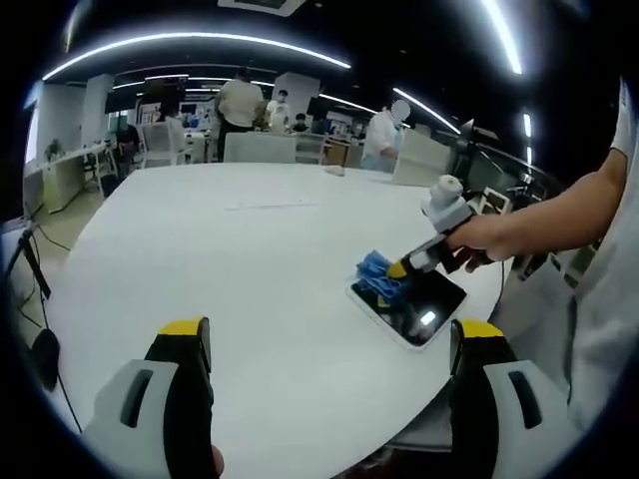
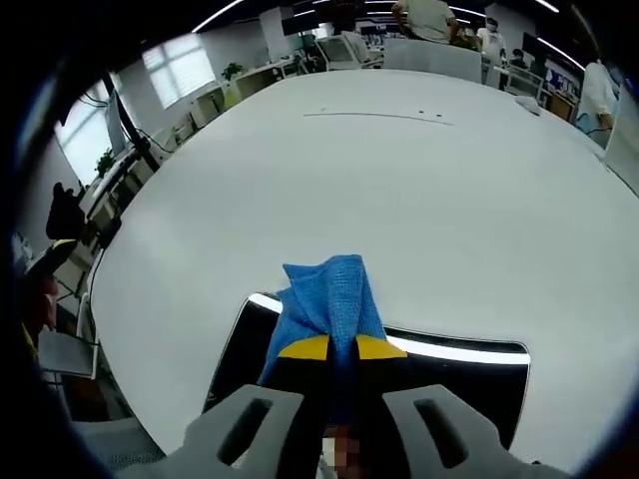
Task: Wipe the mirror surface with the cleaning cloth until all visible marks leave the cleaned area.
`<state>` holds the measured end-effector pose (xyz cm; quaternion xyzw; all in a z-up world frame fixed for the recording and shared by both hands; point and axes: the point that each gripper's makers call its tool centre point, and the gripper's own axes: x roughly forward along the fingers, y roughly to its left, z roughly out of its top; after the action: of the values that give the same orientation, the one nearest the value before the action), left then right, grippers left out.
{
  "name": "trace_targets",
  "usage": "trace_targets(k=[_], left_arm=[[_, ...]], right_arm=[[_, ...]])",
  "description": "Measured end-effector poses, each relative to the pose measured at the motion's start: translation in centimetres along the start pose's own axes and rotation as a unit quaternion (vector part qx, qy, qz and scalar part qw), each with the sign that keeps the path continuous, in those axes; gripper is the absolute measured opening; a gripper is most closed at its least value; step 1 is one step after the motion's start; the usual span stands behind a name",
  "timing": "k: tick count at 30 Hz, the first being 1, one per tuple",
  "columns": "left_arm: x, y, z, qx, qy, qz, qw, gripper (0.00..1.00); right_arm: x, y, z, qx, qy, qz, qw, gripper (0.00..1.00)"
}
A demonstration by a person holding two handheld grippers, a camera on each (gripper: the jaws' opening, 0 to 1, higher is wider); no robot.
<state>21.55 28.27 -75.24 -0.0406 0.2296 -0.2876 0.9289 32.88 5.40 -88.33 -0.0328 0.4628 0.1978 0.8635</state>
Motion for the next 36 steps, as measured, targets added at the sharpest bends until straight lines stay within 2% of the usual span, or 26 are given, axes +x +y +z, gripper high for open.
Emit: trace_targets(k=[17, 30, 36], left_arm=[[0.1, -0.3, -0.1, 0.007, 0.003, -0.003, 1.0000, 0.99], [0.6, -1.2, 0.8, 0.020, 0.002, -0.010, 0.9997, 0.99], [1.2, -1.4, 0.6, 0.026, 0.006, -0.015, 0.9995, 0.99]], right_arm=[[-1.0, 0.6, -0.8, -0.010, 0.000, -0.004, 0.9999, 0.02], [-2.0, 0.9, -2.4, 0.010, 0.008, 0.001, 0.9999, 0.02], [-2.6, 1.1, -3.3, 0.017, 0.011, 0.006, 0.9998, 0.02]])
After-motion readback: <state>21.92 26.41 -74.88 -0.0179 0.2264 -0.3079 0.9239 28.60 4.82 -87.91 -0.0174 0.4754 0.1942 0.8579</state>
